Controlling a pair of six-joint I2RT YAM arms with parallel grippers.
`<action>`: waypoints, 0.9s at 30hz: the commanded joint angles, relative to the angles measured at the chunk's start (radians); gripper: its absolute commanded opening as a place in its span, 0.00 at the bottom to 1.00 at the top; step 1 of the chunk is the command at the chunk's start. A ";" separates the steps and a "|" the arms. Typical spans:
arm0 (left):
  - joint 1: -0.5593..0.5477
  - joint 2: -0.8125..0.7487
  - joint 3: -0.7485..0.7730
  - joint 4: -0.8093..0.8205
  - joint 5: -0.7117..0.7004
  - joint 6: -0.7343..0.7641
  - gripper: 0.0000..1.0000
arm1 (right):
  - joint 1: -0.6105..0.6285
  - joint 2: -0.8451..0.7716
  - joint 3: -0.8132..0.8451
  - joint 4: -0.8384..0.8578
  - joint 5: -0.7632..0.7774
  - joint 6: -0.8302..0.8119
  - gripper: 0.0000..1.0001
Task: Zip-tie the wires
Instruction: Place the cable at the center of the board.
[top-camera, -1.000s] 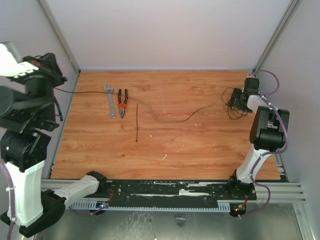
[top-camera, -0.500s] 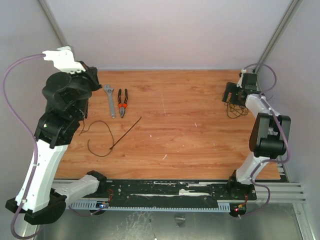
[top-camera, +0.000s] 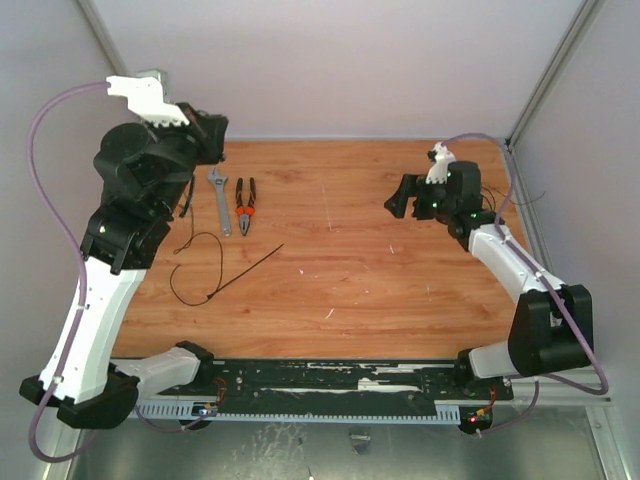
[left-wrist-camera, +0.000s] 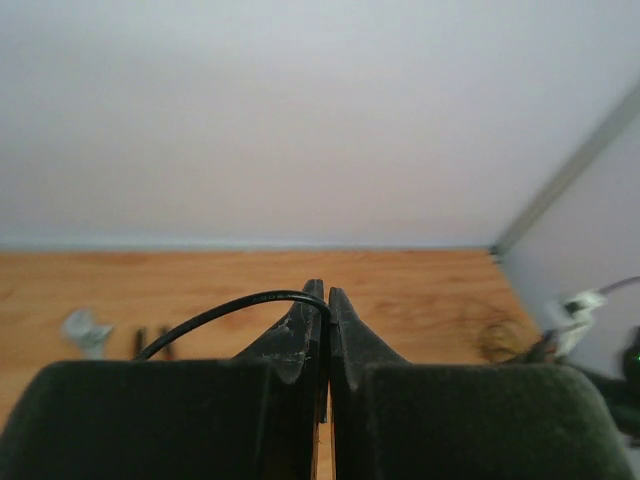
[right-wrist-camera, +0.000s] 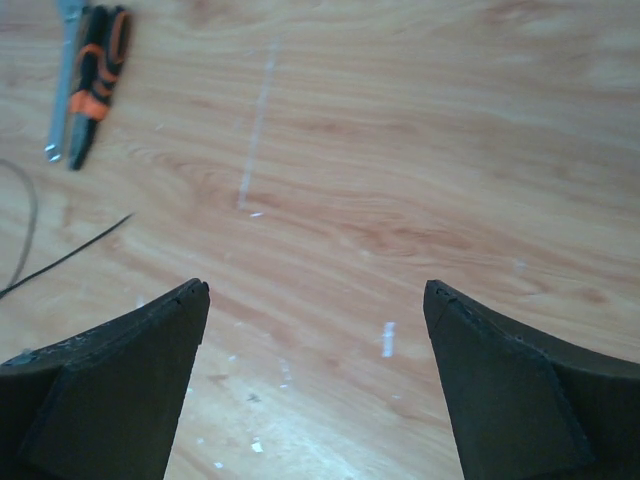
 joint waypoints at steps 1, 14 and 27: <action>0.005 0.077 0.130 0.140 0.301 -0.077 0.00 | 0.078 -0.021 -0.107 0.236 -0.145 0.120 0.90; -0.102 0.409 0.515 0.300 0.505 -0.195 0.00 | 0.337 0.032 -0.262 0.603 -0.043 0.243 0.93; -0.109 0.508 0.665 0.423 0.509 -0.246 0.00 | 0.500 0.376 -0.184 0.946 -0.005 0.382 0.94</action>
